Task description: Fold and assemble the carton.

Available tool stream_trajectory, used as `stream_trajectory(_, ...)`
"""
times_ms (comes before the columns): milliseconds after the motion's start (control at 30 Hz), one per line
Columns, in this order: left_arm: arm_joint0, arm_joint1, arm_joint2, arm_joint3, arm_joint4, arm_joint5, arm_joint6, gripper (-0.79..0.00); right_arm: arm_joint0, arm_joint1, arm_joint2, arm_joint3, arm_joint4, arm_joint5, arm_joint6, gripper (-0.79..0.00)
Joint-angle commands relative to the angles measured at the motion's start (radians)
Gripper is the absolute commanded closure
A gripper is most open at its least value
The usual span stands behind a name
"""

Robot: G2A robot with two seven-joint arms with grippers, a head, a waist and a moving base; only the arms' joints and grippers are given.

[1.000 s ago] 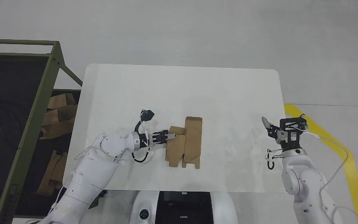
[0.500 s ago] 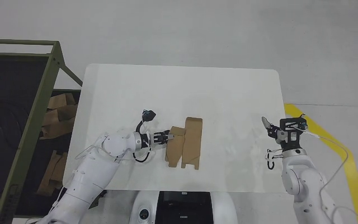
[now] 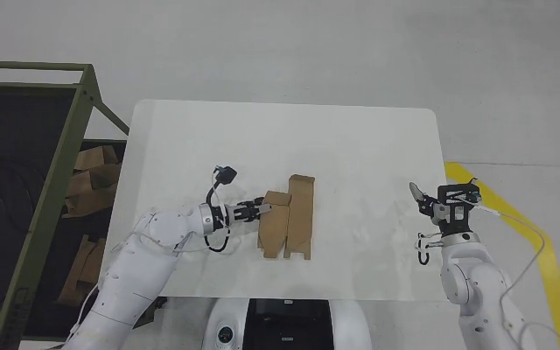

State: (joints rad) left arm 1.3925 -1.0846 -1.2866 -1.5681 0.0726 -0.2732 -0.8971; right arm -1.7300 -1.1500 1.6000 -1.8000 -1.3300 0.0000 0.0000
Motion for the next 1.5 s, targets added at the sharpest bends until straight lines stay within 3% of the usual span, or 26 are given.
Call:
stream_trajectory(0,0.011,0.004,-0.016,-0.012,-0.024,-0.007,-0.006,0.0,0.0,0.0,0.0,0.0,0.0,0.0,0.0,-0.785)
stream_trajectory(667,0.094,0.032,-0.149,-0.1,-0.191,-0.061,-0.03,0.0,0.005,-0.008,-0.015,-0.025,0.069,-0.098,-0.027,-0.785)
stream_trajectory(1133,0.091,0.03,-0.139,-0.11,-0.192,-0.057,-0.008,0.0,0.009,-0.01,-0.016,-0.023,0.098,-0.092,-0.026,-0.785)
stream_trajectory(1467,0.056,0.04,-0.21,-0.118,-0.399,-0.122,-0.097,0.0,0.049,-0.016,-0.048,-0.057,0.249,-0.199,0.026,-0.785)
